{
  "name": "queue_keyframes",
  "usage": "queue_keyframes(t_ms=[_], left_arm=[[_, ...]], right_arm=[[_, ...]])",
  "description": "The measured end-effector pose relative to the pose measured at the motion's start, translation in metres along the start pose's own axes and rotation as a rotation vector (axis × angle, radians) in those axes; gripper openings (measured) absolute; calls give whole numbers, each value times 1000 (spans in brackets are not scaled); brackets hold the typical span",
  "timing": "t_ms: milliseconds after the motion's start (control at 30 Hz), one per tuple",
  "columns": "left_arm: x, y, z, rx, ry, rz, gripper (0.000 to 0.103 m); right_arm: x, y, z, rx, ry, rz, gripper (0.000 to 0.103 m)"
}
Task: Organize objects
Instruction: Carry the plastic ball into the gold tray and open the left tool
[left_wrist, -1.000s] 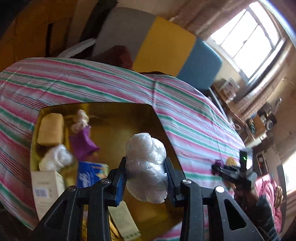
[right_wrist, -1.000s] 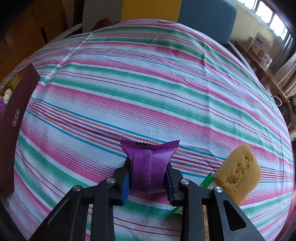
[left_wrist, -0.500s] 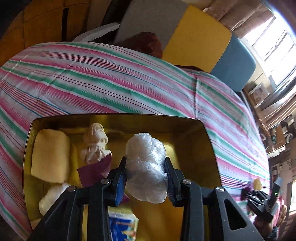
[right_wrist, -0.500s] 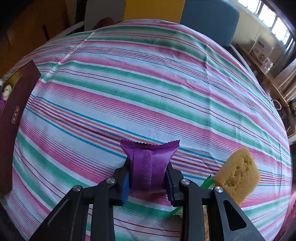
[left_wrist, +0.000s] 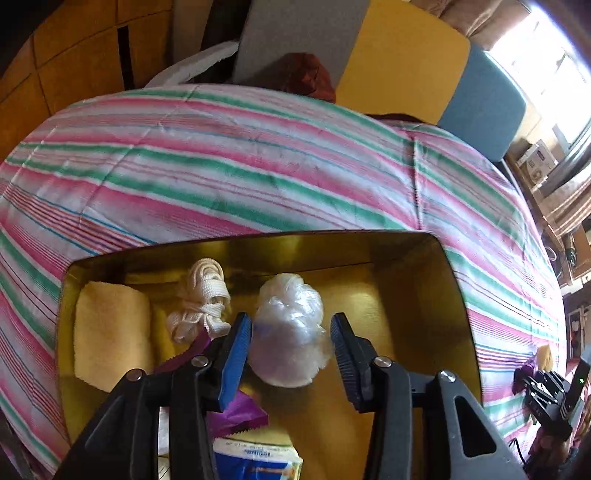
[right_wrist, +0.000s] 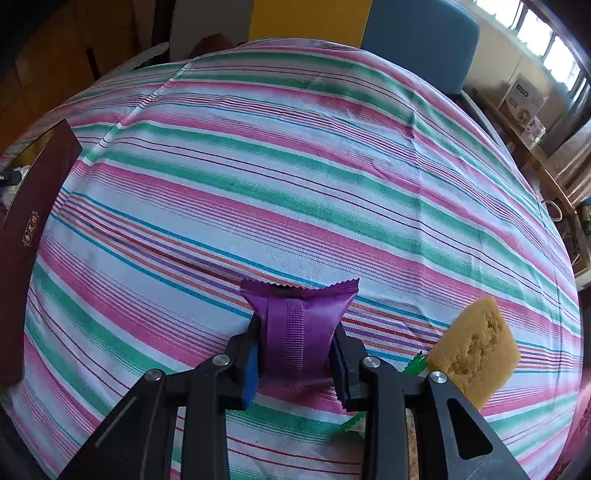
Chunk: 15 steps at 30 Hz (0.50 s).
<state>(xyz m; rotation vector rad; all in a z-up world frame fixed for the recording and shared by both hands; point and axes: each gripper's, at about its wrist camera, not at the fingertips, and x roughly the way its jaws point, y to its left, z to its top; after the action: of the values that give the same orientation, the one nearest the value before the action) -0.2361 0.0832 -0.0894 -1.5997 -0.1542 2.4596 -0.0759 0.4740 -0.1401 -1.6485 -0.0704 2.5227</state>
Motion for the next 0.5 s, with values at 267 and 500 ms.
queue_keyframes(t_ms=[267,500], left_arm=[[-74,-14,-51,137,-190,26,45],[-101,-25,-107,204,-222,8,45]], right_arm=[[1,0,2,-3,-1,-2,33],[2,2,2,-7,-5,-7,33]])
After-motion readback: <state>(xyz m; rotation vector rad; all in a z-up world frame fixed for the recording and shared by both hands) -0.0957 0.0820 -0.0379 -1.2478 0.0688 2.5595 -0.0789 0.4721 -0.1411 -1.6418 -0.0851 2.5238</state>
